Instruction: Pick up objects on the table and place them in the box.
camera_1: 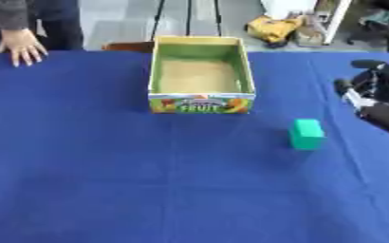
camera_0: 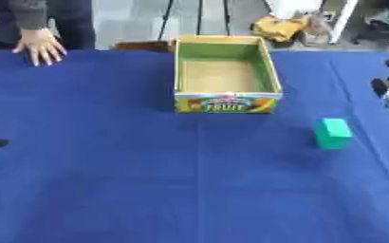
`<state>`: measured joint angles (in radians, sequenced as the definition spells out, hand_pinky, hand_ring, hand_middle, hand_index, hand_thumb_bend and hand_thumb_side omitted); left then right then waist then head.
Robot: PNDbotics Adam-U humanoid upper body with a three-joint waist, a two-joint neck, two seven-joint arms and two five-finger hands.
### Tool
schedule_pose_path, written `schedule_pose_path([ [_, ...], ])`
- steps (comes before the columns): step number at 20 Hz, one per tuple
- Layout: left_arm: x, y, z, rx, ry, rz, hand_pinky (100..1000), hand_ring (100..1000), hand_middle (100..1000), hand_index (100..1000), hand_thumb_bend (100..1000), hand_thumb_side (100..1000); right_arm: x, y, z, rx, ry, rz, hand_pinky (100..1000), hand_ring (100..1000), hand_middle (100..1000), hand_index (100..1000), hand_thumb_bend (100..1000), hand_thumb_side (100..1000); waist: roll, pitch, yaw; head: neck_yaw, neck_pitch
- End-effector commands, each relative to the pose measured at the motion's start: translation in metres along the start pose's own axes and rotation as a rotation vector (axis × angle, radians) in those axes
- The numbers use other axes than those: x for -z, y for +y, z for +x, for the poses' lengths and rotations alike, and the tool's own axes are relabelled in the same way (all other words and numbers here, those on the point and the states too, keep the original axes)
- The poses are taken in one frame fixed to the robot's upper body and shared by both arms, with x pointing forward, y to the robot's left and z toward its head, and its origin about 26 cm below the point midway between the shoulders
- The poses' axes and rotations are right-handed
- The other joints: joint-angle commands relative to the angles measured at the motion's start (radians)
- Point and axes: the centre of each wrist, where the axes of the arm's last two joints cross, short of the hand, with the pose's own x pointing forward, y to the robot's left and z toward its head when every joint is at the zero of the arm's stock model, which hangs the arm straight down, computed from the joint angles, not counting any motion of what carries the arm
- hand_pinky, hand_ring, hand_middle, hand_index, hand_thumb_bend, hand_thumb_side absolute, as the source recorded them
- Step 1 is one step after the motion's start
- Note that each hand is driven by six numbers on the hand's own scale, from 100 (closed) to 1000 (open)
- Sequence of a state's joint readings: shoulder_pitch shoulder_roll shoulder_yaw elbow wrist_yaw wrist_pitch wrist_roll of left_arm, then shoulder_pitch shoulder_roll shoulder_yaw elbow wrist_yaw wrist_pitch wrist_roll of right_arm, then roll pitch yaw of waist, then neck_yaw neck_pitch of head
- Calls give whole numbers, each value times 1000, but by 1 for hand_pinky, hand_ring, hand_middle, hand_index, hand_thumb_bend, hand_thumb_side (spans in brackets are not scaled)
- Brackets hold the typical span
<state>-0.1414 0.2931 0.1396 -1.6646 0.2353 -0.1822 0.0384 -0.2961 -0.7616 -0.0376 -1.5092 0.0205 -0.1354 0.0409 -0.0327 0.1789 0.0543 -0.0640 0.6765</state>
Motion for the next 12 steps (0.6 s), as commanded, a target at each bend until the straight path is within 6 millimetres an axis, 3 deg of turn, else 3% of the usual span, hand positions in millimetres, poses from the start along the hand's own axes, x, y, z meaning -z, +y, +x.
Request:
schedule_pose_path([
  [1,4,8,7,39,-20,-13,662,843,725,770,613,704,9,-36,6,-163,1,87,489,595,630,879,472,417,-4,-19,2,-5,10],
  [5,3,9,6,46,-12,-20,662,843,725,770,614,704,20,-55,9,-303,20,223,546,668,704,903,505,307,-12,-26,5,-5,17],
  [6,3,9,6,47,-10,-21,662,843,725,770,617,708,23,-59,9,-328,28,255,565,691,719,903,446,310,-13,-28,6,-5,19],
  [7,2,9,6,48,-9,-23,662,843,725,770,615,704,25,-64,9,-359,37,284,579,709,732,901,515,251,-14,-30,8,-6,21],
  [12,2,9,5,51,-2,-33,661,842,724,769,616,704,40,-77,10,-498,86,423,642,786,794,903,513,154,-18,-37,18,-14,33],
])
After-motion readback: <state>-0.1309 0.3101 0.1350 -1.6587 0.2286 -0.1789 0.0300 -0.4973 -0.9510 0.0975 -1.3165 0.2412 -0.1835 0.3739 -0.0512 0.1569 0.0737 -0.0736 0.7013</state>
